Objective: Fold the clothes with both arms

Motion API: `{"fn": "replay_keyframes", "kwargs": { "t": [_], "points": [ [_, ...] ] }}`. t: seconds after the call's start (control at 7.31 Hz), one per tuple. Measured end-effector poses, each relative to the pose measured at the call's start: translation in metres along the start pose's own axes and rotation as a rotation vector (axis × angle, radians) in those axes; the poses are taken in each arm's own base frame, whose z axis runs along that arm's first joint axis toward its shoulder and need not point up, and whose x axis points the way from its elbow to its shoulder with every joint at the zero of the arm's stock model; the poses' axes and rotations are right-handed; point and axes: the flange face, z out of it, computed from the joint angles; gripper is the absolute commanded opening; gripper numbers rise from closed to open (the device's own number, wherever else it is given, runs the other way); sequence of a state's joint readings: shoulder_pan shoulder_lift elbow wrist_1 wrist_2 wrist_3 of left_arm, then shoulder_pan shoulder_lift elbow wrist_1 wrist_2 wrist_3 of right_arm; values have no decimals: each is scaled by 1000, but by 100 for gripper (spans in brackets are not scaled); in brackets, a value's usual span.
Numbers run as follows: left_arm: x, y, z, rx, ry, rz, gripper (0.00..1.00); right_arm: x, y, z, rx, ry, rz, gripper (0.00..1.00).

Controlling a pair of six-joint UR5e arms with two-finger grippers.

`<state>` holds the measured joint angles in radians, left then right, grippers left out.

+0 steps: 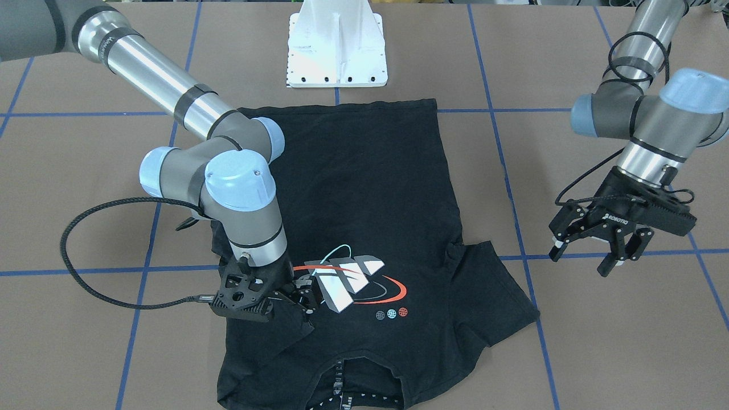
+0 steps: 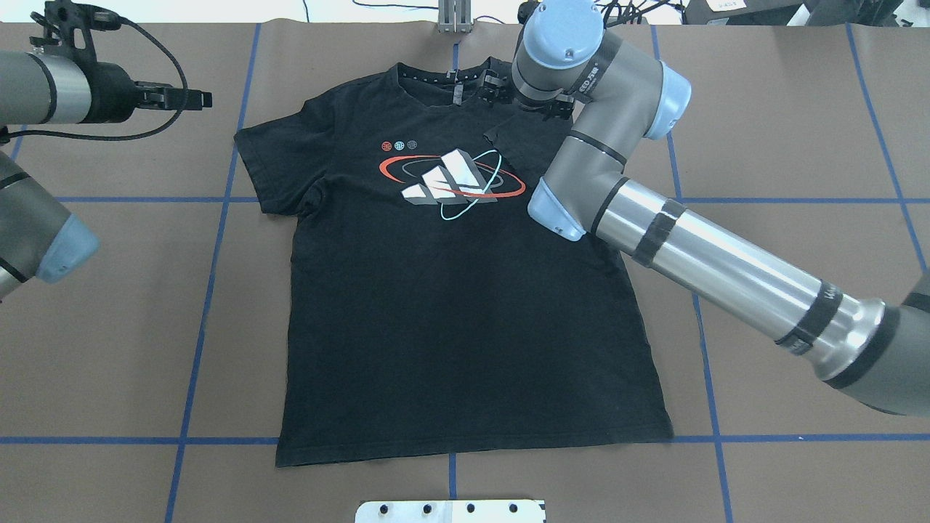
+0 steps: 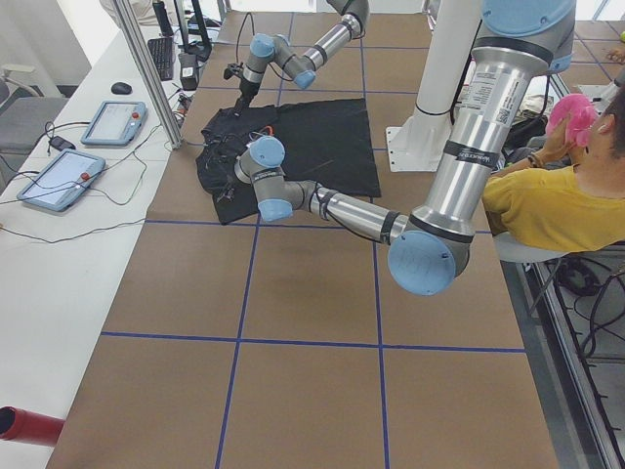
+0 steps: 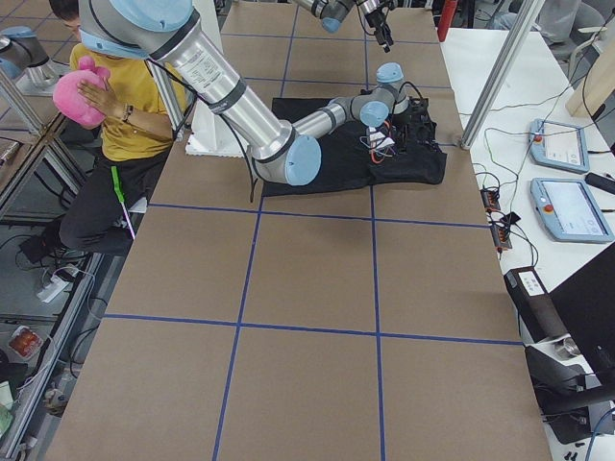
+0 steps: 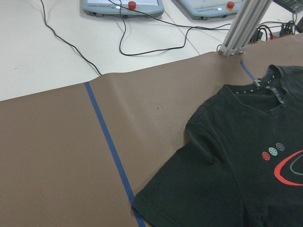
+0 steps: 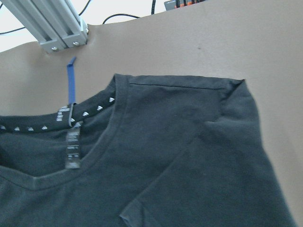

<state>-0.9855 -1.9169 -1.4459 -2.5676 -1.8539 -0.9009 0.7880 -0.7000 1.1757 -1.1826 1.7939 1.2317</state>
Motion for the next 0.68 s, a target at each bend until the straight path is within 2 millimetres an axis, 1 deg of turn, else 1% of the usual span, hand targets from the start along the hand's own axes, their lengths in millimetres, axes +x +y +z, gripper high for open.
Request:
{"fn": "replay_keyframes", "kwargs": {
  "t": [0.14, 0.27, 0.41, 0.55, 0.68],
  "points": [
    [4, 0, 24, 21, -37, -24, 100, 47, -2, -19, -25, -5, -52, 100],
    [7, 3, 48, 29, -72, -31, 100, 98, -3, -38, -48, -18, -90, 100],
    [14, 15, 75, 26, -103, -26, 100, 147, -3, -55, -64, -25, -127, 100],
    [19, 32, 98, 31, -122, -14, 98, 182, -2, -66, -70, -25, -157, 100],
    [18, 47, 113, 37, -130, -4, 92, 202, -2, -72, -71, -23, -172, 100]
  ]
}}
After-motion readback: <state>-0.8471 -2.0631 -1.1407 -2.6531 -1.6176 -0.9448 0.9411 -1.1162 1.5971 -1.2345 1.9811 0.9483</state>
